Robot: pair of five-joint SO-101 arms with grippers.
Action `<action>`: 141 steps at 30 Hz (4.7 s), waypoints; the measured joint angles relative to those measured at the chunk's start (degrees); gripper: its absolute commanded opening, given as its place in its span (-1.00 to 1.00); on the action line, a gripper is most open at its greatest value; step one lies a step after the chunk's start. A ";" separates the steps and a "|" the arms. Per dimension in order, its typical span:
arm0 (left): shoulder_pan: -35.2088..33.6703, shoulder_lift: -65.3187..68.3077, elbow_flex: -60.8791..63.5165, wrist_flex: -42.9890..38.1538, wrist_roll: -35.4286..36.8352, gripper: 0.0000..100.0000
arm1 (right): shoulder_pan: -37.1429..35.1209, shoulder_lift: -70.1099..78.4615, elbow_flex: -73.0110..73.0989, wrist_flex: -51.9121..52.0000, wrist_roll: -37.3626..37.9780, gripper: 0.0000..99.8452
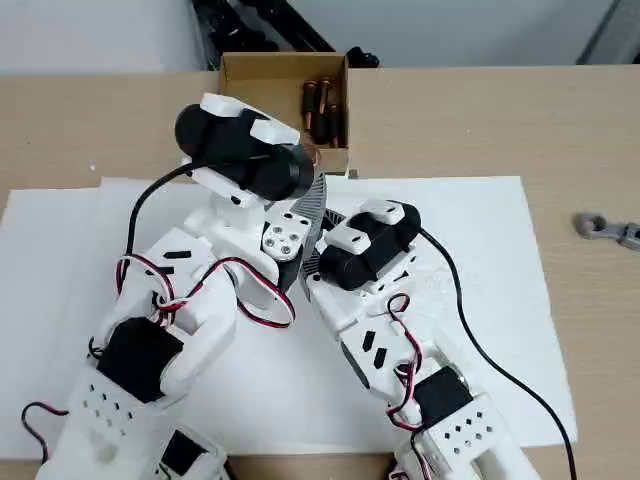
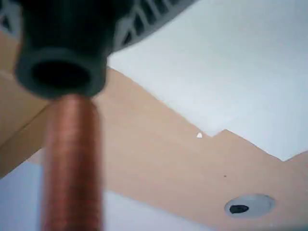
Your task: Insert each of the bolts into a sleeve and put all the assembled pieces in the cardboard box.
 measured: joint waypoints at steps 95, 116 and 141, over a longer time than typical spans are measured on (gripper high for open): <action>-0.79 8.35 -14.33 13.89 8.62 -0.98 | -0.18 -13.36 7.12 0.00 2.20 -0.99; 2.02 8.35 -18.64 18.90 5.63 -0.99 | -0.18 -13.36 7.12 0.00 2.20 -0.99; 2.20 9.67 -17.93 17.49 5.63 -0.99 | -0.18 -13.36 7.12 0.00 2.20 -0.99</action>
